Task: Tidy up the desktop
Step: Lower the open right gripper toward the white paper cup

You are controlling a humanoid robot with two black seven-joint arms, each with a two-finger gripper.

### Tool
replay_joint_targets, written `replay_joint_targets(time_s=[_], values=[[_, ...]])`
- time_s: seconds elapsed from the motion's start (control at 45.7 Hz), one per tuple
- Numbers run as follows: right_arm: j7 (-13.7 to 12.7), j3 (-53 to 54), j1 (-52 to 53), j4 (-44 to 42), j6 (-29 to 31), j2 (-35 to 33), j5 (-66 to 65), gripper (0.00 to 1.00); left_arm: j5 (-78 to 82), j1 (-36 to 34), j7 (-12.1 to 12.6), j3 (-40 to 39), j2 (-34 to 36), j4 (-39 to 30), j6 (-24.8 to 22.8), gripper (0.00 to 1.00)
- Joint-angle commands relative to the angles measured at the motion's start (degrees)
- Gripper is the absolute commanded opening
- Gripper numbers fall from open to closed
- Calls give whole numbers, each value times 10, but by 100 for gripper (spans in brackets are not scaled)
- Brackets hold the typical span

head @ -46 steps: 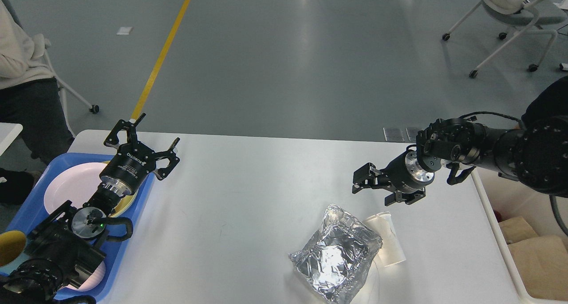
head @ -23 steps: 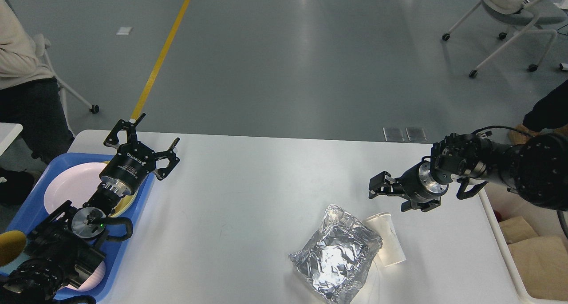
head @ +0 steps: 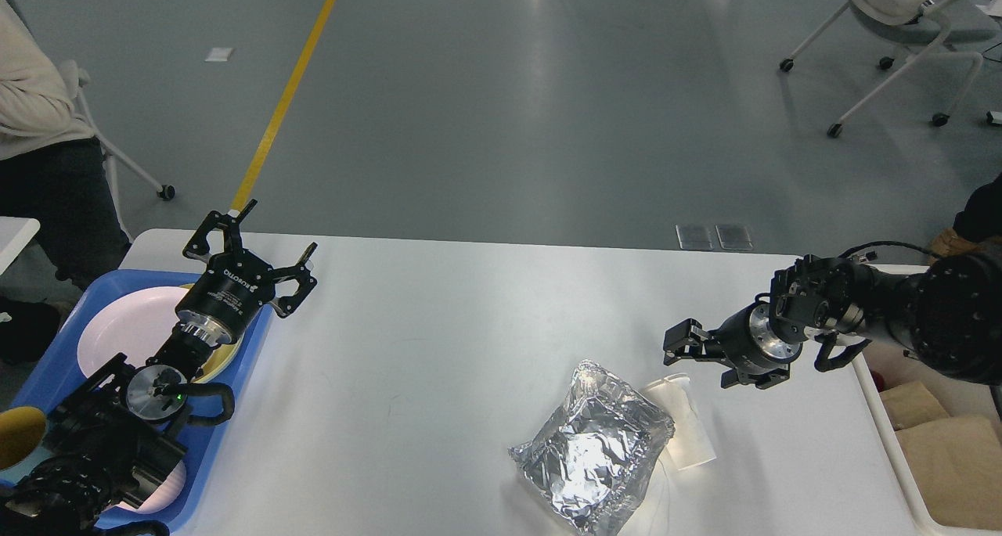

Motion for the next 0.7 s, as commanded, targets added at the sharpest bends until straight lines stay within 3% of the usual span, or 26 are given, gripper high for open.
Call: replay_joint_targets(time_s=[0.0, 0.285, 0.504, 0.569, 0.679], values=[[0, 0, -8, 2, 1, -4, -1, 92, 0, 0, 0, 0, 0, 0, 0, 97], [0, 1, -16, 6, 4, -5, 0, 89, 0, 0, 1, 0, 0, 0, 0, 97], [0, 3, -15, 7, 8, -6, 3, 77, 0, 0, 0, 0, 0, 0, 0, 97], [0, 3, -14, 8, 11, -6, 4, 68, 0, 0, 1, 0, 0, 0, 0, 97], [-1, 2, -11, 8, 20, -7, 4, 37, 0, 0, 0, 0, 0, 0, 0, 97]])
